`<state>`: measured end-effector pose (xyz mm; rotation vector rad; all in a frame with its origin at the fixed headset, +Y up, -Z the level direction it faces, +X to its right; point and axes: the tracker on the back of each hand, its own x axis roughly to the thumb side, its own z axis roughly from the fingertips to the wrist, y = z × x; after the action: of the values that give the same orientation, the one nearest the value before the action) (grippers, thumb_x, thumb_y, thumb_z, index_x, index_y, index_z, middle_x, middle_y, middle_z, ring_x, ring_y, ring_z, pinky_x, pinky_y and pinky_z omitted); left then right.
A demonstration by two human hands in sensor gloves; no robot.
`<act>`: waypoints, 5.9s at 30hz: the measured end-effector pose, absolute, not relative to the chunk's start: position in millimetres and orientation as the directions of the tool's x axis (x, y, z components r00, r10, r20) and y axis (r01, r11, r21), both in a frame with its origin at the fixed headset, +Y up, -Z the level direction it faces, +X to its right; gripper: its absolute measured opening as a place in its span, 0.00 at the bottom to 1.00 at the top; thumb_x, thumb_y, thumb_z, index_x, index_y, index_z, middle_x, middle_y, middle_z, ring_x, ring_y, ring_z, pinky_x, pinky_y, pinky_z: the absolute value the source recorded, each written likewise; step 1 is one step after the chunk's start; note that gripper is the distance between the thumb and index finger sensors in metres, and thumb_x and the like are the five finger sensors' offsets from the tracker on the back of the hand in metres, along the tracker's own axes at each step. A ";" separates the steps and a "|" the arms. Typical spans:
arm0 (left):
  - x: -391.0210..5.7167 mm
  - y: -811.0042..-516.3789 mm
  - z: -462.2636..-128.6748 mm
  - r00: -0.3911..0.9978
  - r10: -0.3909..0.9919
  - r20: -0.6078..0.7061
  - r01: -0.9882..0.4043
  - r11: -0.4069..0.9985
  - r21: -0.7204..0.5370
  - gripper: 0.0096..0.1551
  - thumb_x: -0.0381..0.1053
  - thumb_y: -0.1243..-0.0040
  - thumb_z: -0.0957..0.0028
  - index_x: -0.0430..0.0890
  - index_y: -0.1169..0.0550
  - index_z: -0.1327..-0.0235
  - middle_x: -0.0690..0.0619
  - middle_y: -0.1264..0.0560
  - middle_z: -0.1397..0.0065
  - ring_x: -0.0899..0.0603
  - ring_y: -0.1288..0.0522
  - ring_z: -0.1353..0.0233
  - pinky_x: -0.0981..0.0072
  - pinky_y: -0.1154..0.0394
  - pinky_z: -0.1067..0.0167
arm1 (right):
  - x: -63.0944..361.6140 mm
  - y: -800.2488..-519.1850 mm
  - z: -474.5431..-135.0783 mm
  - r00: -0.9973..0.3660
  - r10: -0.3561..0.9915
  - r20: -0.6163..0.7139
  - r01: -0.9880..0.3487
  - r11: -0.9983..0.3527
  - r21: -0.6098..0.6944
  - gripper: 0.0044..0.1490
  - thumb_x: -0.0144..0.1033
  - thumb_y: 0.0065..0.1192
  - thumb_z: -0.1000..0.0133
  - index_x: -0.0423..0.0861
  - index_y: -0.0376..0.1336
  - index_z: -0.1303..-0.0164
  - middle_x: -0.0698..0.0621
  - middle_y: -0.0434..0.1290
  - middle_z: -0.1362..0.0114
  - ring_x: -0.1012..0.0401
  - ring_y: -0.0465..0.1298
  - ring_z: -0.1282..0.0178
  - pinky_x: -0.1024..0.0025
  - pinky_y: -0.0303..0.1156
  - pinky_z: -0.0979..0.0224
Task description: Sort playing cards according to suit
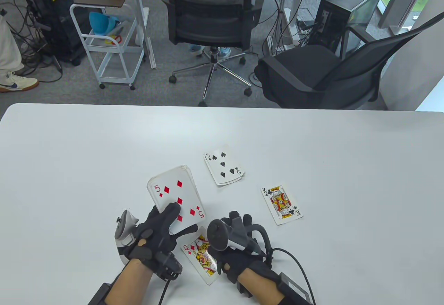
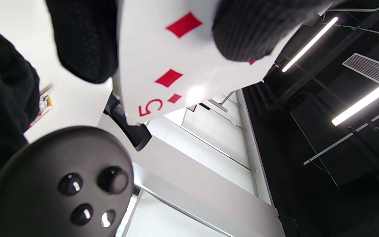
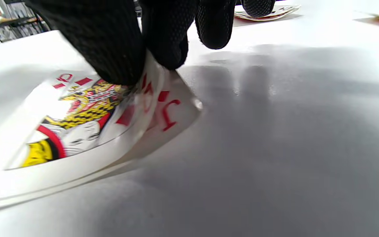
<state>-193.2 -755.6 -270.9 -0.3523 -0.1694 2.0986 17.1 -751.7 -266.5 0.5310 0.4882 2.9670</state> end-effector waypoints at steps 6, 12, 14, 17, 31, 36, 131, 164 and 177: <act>-190.4 -756.6 -270.3 -0.450 0.873 -0.189 -0.834 -0.486 -0.262 0.36 0.59 0.35 0.42 0.55 0.37 0.24 0.54 0.29 0.23 0.39 0.23 0.28 0.53 0.15 0.43 | 35.9 -742.0 -272.8 -0.929 0.215 0.300 -0.151 -0.963 0.221 0.30 0.56 0.68 0.40 0.43 0.66 0.42 0.38 0.57 0.19 0.34 0.46 0.15 0.25 0.38 0.25; -190.2 -759.8 -269.3 -0.399 0.894 -0.203 -0.862 -0.441 -0.251 0.36 0.60 0.37 0.42 0.55 0.38 0.24 0.54 0.30 0.23 0.39 0.24 0.27 0.52 0.16 0.43 | 63.0 -733.7 -279.0 -0.828 0.504 0.245 -0.501 -0.862 0.078 0.30 0.56 0.61 0.39 0.43 0.67 0.42 0.38 0.60 0.21 0.34 0.50 0.17 0.26 0.42 0.25; -189.3 -760.5 -269.4 -0.387 0.897 -0.212 -0.864 -0.433 -0.256 0.36 0.60 0.37 0.42 0.55 0.38 0.24 0.54 0.30 0.23 0.39 0.24 0.27 0.52 0.16 0.43 | 72.1 -729.1 -278.6 -0.748 0.616 0.247 -0.635 -0.773 0.004 0.29 0.54 0.60 0.39 0.43 0.67 0.41 0.39 0.60 0.22 0.34 0.51 0.18 0.26 0.43 0.25; -187.1 -762.2 -269.0 -0.368 0.902 -0.225 -0.867 -0.420 -0.268 0.36 0.60 0.37 0.42 0.56 0.38 0.23 0.54 0.31 0.22 0.39 0.24 0.27 0.51 0.16 0.43 | 79.4 -723.6 -277.0 -0.663 0.701 0.262 -0.736 -0.675 -0.056 0.28 0.52 0.59 0.39 0.43 0.67 0.41 0.40 0.63 0.23 0.35 0.54 0.19 0.28 0.46 0.24; -175.3 -768.1 -266.5 -0.241 0.949 -0.204 -0.905 -0.295 -0.307 0.36 0.56 0.31 0.44 0.56 0.35 0.25 0.55 0.27 0.25 0.40 0.20 0.30 0.52 0.14 0.45 | 62.5 -720.7 -264.1 -0.642 0.669 0.376 -0.738 -0.671 -0.065 0.41 0.63 0.71 0.47 0.44 0.62 0.37 0.41 0.60 0.22 0.36 0.56 0.19 0.29 0.49 0.24; -172.6 -766.5 -266.6 -0.193 0.961 -0.197 -0.907 -0.251 -0.339 0.36 0.56 0.30 0.44 0.56 0.34 0.26 0.55 0.26 0.26 0.40 0.20 0.31 0.52 0.13 0.46 | 64.4 -717.1 -261.4 -0.630 0.685 0.366 -0.767 -0.623 -0.153 0.41 0.63 0.71 0.47 0.44 0.61 0.38 0.41 0.59 0.22 0.37 0.57 0.20 0.29 0.49 0.24; -176.0 -768.6 -263.4 -0.271 0.938 -0.215 -0.920 -0.318 -0.228 0.37 0.56 0.31 0.43 0.55 0.36 0.25 0.55 0.27 0.25 0.40 0.20 0.30 0.53 0.13 0.45 | 53.9 -724.3 -263.6 -0.673 0.655 0.344 -0.694 -0.720 0.013 0.40 0.60 0.74 0.47 0.43 0.61 0.41 0.40 0.58 0.21 0.36 0.56 0.19 0.28 0.49 0.24; -170.9 -765.1 -265.9 -0.270 0.946 -0.178 -0.921 -0.308 -0.237 0.36 0.59 0.33 0.43 0.54 0.35 0.25 0.54 0.27 0.25 0.40 0.21 0.30 0.53 0.14 0.45 | 227.4 -711.3 -318.8 -0.838 0.484 -0.253 -0.450 -0.874 -0.182 0.23 0.41 0.68 0.39 0.46 0.68 0.36 0.37 0.55 0.18 0.35 0.48 0.16 0.26 0.43 0.24; -177.1 -765.9 -266.3 -0.284 0.942 -0.178 -0.923 -0.318 -0.214 0.36 0.59 0.33 0.43 0.54 0.35 0.25 0.54 0.27 0.25 0.39 0.21 0.30 0.53 0.14 0.45 | 211.3 -755.7 -344.7 -0.907 0.064 -0.416 -0.144 -0.976 0.162 0.29 0.41 0.73 0.39 0.41 0.65 0.34 0.36 0.51 0.17 0.34 0.42 0.16 0.26 0.40 0.23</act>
<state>-177.1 -765.9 -266.3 -0.3179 -0.0808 1.8687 211.3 -755.7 -344.7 -0.6353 0.2881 2.9533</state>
